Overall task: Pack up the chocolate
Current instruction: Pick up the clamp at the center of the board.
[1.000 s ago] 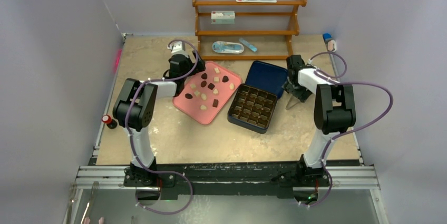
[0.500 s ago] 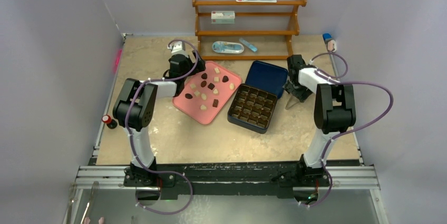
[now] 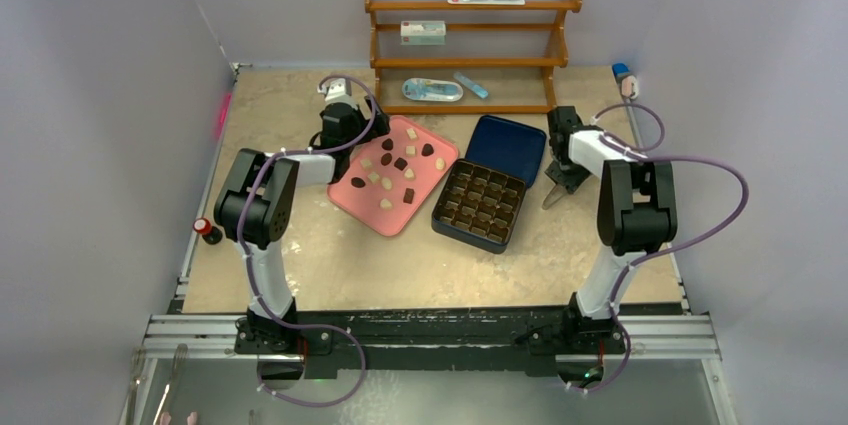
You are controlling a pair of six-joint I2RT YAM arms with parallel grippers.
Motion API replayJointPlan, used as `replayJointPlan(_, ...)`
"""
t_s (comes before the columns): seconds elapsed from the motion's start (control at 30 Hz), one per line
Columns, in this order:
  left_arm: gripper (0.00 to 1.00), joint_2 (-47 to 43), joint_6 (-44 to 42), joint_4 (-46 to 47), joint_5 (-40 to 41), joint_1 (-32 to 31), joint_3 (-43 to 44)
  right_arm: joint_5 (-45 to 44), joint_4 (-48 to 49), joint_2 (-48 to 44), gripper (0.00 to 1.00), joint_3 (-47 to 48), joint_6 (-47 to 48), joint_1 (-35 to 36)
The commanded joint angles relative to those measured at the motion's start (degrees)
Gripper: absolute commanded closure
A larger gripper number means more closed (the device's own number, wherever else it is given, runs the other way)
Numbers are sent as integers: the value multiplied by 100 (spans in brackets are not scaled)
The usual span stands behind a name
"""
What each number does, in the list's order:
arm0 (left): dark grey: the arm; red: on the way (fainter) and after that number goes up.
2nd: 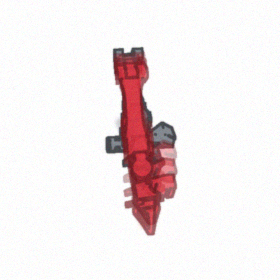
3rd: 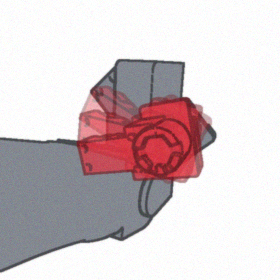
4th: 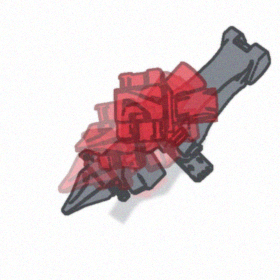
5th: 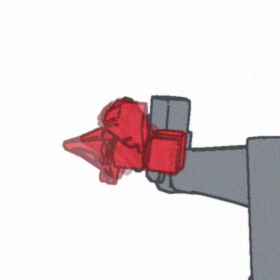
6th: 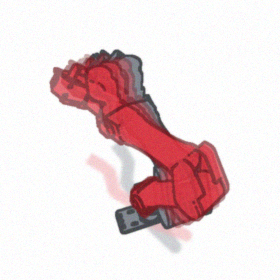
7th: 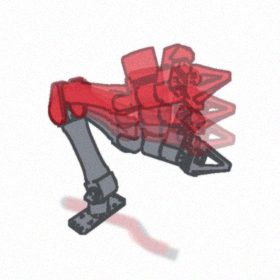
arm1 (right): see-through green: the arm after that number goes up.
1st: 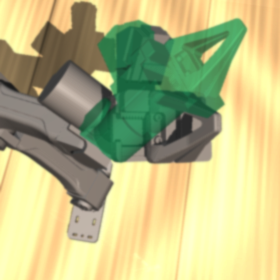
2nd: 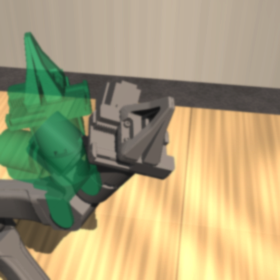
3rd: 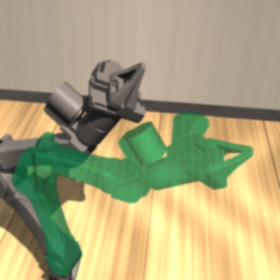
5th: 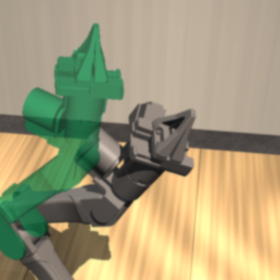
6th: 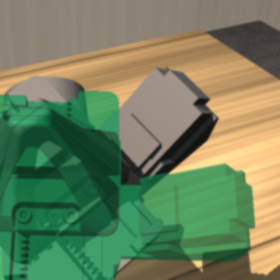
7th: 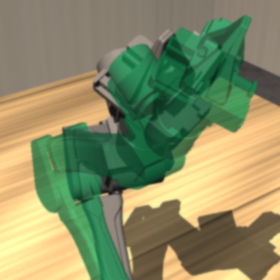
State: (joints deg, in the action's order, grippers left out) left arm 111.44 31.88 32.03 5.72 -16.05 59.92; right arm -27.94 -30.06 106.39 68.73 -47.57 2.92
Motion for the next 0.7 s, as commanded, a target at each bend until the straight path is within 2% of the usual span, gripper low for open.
replayJointPlan(0.0, 2, -262, 8, 92, -19, 59, 91, 91, -273, -141, 61, -287, -78, -20)
replayJointPlan(0.17, 2, -400, 69, 20, 16, 41, 30, 70, 21, -451, 68, -514, 203, -19)
replayJointPlan(0.3, 2, -543, 51, -119, 148, -17, -4, 204, 180, -784, 68, -634, 652, 4)
replayJointPlan(0.33, 2, -595, 46, -158, 183, -34, -14, 261, 239, -890, 73, -665, 817, 14)
replayJointPlan(0.37, 2, -639, 43, -189, 223, -52, -30, 322, 282, -989, 73, -687, 994, 21)
replayJointPlan(0.57, 2, -933, 50, -357, 380, -166, -161, 1067, 443, -1694, 73, -684, 2247, 33)
replayJointPlan(0.67, 3, -1075, 78, -389, 432, -232, -239, 1479, 371, -1923, 78, -600, 2796, 33)
